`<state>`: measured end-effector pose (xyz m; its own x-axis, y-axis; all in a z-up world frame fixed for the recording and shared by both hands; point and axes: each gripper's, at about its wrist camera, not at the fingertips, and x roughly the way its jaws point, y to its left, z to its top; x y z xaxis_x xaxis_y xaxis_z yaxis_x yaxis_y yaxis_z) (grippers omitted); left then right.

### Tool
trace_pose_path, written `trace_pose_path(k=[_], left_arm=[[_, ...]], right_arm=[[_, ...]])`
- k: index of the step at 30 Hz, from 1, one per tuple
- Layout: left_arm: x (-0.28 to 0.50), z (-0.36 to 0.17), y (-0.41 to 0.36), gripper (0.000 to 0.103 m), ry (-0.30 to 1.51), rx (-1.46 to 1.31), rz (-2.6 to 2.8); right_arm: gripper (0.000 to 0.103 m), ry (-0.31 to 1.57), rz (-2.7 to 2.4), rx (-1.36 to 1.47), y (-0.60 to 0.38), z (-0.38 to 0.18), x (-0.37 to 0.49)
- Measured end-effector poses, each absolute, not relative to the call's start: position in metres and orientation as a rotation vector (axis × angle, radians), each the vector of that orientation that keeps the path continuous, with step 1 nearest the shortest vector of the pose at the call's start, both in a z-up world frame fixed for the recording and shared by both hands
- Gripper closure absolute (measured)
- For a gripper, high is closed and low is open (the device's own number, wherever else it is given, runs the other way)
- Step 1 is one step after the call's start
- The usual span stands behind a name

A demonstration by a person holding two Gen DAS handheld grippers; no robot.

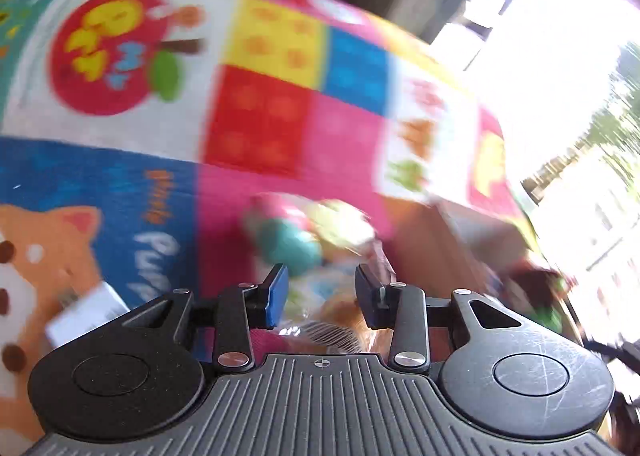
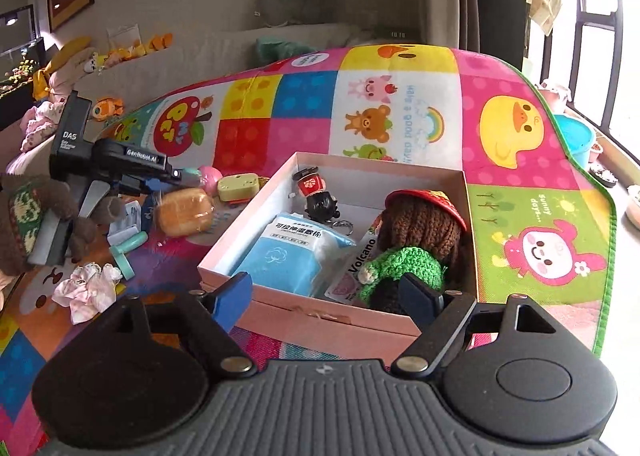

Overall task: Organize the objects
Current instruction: 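Lower the black figure keychain into the box and open the right gripper, then grasp the wrapped bread bun with the left gripper and lift it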

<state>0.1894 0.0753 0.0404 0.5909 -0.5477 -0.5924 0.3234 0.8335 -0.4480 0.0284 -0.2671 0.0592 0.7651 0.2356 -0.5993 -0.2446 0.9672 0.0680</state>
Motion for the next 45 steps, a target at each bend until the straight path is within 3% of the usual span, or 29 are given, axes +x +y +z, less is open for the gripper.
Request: trace_pose_path(k=[7, 18, 20, 23, 31, 45], left_arm=[[0.118, 0.087, 0.041, 0.062, 0.641, 0.033, -0.691], [0.084, 0.048, -0.015, 0.058, 0.738, 0.512, -0.693], [0.092, 0.041, -0.018, 0.047, 0.768, 0.503, -0.719], [0.106, 0.034, -0.022, 0.04, 0.785, 0.476, -0.713], [0.097, 0.046, 0.006, 0.048, 0.761, 0.167, -0.617], [-0.038, 0.07, 0.18, 0.049, 0.482, -0.391, -0.13]], right_arm=[[0.018, 0.638, 0.282, -0.001, -0.272, 0.052, 0.014], [0.013, 0.616, 0.308, 0.001, -0.277, 0.05, -0.019], [0.012, 0.627, 0.314, -0.001, -0.276, 0.047, -0.022], [0.01, 0.637, 0.326, 0.004, -0.274, 0.042, -0.027], [0.006, 0.65, 0.363, -0.013, -0.261, 0.035, -0.045], [0.005, 0.725, 0.513, -0.08, -0.181, 0.024, -0.025]])
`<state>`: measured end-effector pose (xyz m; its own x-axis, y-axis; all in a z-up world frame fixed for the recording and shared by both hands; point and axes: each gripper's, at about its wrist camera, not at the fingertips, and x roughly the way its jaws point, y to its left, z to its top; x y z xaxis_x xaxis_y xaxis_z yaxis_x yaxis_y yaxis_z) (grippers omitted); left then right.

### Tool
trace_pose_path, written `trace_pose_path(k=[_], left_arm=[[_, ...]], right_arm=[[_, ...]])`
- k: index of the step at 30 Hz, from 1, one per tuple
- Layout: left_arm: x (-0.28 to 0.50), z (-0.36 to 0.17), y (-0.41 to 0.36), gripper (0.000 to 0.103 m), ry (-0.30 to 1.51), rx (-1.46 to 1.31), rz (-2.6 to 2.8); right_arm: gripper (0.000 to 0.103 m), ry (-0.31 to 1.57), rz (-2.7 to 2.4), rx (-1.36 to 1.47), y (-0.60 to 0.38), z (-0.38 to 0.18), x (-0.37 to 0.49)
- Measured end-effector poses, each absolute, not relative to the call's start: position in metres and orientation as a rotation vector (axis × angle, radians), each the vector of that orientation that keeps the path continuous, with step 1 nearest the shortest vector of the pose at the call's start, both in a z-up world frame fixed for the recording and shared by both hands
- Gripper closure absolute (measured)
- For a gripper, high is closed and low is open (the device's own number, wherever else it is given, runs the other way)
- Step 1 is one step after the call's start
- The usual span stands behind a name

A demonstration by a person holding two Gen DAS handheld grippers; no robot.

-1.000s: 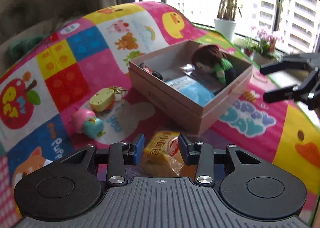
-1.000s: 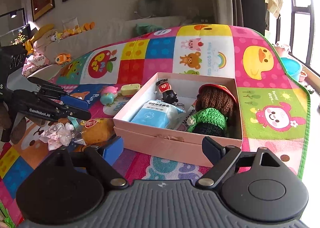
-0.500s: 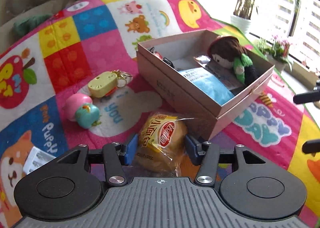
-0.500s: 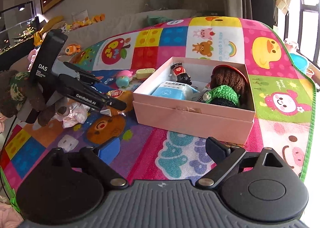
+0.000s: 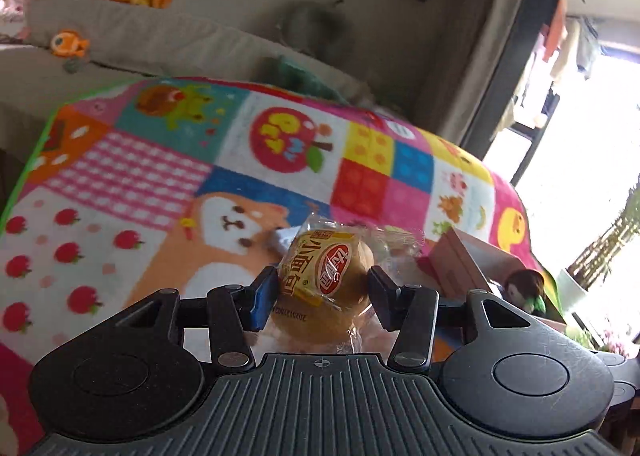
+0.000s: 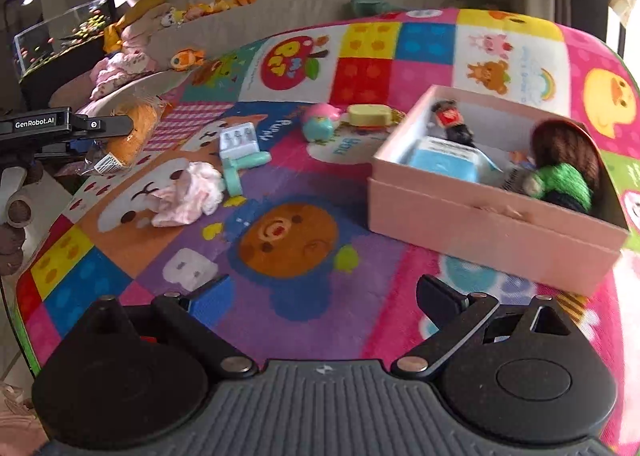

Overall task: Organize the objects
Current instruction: 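Grasp the wrapped bread bun with the left gripper and lift it, then carry the bread bun toward the box with the left gripper while the right gripper grasps the lace pouch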

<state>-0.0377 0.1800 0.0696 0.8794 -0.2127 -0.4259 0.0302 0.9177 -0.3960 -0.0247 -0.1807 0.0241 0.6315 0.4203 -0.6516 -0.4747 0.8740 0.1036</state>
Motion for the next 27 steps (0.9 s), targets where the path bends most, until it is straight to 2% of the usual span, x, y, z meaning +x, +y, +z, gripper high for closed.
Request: trace_pose_path(k=[7, 9, 11, 14, 18, 20, 22, 27], left_arm=[[-0.052, 0.051, 0.197, 0.049, 0.463, -0.454, -0.083], [-0.055, 0.048, 0.196, 0.049, 0.452, -0.45, -0.068], [-0.057, 0.046, 0.195, 0.049, 0.451, -0.445, -0.06], [-0.056, 0.041, 0.193, 0.049, 0.465, -0.461, -0.076], [-0.057, 0.037, 0.185, 0.049, 0.48, -0.468, -0.089], [-0.06, 0.037, 0.179, 0.049, 0.478, -0.473, -0.109], [-0.062, 0.036, 0.173, 0.049, 0.478, -0.479, -0.135], [-0.066, 0.039, 0.156, 0.049, 0.48, -0.462, -0.205]], right_arm=[[0.007, 0.678, 0.657, -0.162, -0.089, 0.039, 0.005], [0.017, 0.684, 0.669, -0.172, -0.066, 0.039, 0.013], [0.033, 0.692, 0.681, -0.197, -0.047, 0.036, 0.018], [0.043, 0.678, 0.679, -0.278, -0.021, 0.025, 0.019], [0.049, 0.705, 0.677, -0.365, -0.004, 0.009, 0.021], [0.067, 0.725, 0.668, -0.378, -0.007, 0.003, 0.02], [0.075, 0.748, 0.662, -0.371, -0.016, 0.003, 0.017], [0.078, 0.764, 0.626, -0.373, -0.061, 0.018, -0.005]])
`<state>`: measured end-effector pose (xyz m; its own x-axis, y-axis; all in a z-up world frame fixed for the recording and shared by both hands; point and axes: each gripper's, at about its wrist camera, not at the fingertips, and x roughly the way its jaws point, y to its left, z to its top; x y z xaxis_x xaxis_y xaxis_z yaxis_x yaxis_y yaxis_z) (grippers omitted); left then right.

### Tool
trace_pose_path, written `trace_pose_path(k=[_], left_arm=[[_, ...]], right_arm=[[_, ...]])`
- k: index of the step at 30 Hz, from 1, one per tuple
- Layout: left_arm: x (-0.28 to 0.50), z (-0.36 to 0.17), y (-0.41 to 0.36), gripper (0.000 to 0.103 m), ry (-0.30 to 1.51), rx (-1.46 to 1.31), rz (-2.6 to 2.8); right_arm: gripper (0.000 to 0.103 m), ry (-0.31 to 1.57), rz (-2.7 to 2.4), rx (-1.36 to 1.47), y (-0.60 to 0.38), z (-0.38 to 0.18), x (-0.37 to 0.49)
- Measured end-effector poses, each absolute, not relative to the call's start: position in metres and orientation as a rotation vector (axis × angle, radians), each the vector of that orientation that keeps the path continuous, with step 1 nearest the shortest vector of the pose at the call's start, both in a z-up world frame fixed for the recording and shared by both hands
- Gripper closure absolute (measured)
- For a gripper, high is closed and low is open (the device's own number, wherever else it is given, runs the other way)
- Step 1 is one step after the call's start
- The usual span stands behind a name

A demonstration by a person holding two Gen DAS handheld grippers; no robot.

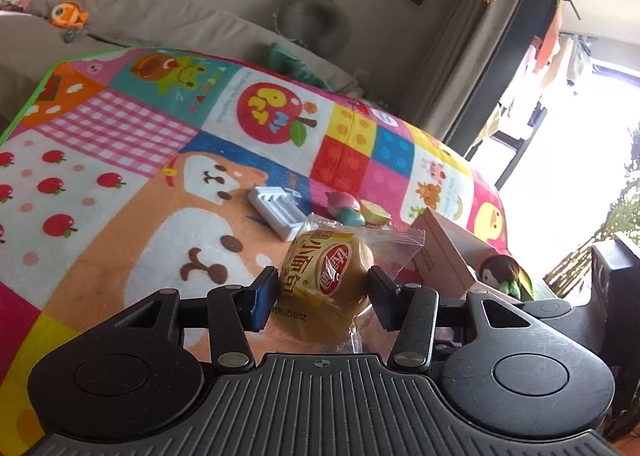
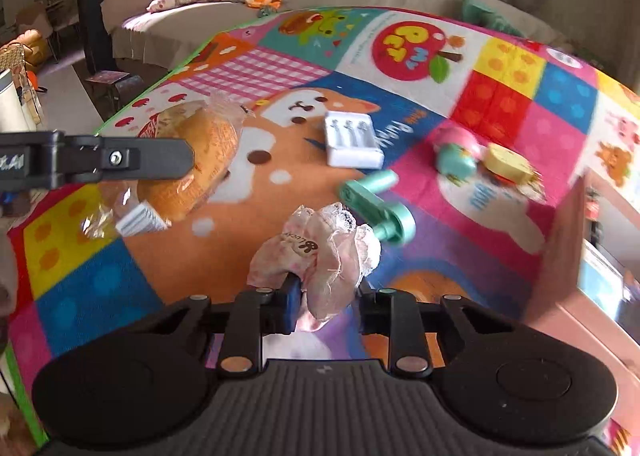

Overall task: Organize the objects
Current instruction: 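Carry the bread bun toward the box with the left gripper while the right gripper grasps the lace pouch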

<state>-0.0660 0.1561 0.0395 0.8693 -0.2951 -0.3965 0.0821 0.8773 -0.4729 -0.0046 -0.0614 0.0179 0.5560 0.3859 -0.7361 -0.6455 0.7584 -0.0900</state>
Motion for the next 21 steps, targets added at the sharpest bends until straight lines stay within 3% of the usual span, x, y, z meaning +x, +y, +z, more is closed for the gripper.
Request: trace_pose_path(k=[7, 12, 17, 21], left_arm=[[-0.064, 0.043, 0.136, 0.049, 0.491, -0.462, -0.257], [-0.064, 0.046, 0.123, 0.049, 0.511, -0.438, -0.28], [-0.064, 0.047, 0.116, 0.049, 0.533, -0.413, -0.285], [-0.065, 0.048, 0.116, 0.049, 0.542, -0.4, -0.271]], right_arm=[[0.076, 0.857, 0.549, -0.411, -0.136, 0.019, -0.037], [0.053, 0.828, 0.465, -0.495, -0.17, 0.015, -0.054], [0.024, 0.757, 0.285, -0.577, -0.195, 0.007, -0.053], [0.023, 0.762, 0.252, -0.493, -0.211, 0.012, -0.051]])
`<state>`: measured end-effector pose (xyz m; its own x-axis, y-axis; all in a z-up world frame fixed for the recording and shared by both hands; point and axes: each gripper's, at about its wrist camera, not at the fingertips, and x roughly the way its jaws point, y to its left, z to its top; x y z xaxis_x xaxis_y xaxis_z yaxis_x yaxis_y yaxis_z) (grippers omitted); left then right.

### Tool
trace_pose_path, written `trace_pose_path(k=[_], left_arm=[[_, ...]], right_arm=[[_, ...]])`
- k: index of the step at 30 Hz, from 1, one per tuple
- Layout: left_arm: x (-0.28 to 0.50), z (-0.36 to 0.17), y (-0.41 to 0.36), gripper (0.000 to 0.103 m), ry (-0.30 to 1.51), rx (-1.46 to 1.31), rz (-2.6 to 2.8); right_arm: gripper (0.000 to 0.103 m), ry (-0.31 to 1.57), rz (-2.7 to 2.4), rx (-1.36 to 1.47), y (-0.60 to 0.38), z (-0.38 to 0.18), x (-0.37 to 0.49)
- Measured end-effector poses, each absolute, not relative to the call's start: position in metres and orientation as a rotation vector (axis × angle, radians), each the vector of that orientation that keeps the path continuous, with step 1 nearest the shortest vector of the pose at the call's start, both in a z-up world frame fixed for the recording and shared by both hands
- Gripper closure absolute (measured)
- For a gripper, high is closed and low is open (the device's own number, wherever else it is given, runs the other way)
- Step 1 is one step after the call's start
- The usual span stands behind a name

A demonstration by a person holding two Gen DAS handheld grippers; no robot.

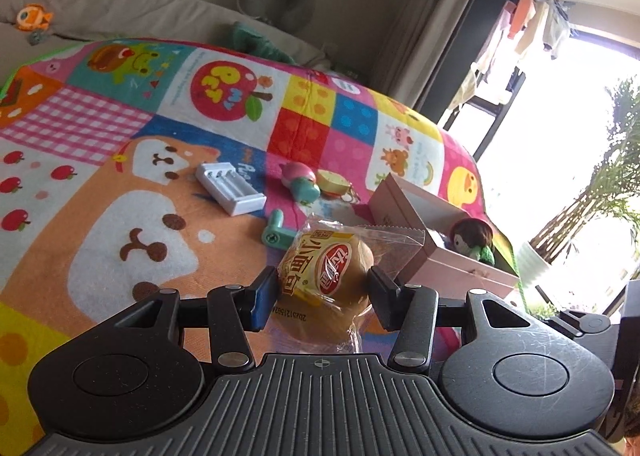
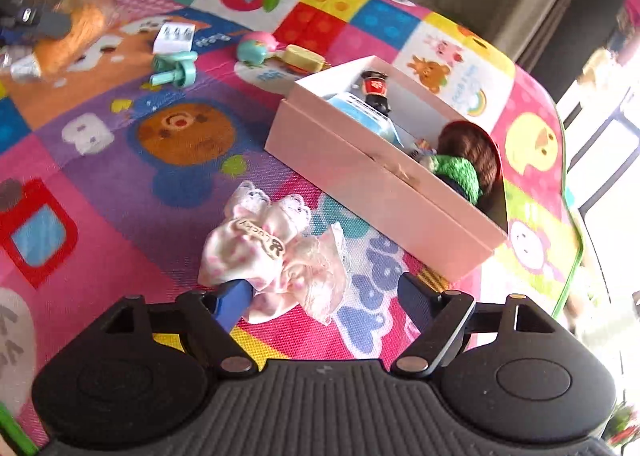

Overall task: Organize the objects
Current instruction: 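Carry the bread bun toward the box with the left gripper while the right gripper grasps the lace pouch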

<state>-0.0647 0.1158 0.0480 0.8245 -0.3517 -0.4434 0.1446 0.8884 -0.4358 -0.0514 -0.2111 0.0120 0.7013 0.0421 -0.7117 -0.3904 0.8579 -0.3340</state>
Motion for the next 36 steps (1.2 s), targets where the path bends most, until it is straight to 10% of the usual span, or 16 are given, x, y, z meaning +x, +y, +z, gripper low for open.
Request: trace_pose_path(k=[21, 26, 36], left_arm=[[-0.059, 0.039, 0.09, 0.049, 0.626, -0.317, -0.288], [-0.06, 0.041, 0.084, 0.049, 0.635, -0.303, -0.301], [-0.009, 0.097, 0.024, 0.049, 0.599, -0.269, -0.49]], right_arm=[[0.017, 0.766, 0.365, -0.252, -0.191, 0.011, -0.035], [0.066, 0.795, 0.324, -0.244, -0.202, 0.009, -0.033], [0.077, 0.577, 0.271, -0.072, -0.26, 0.072, -0.063]])
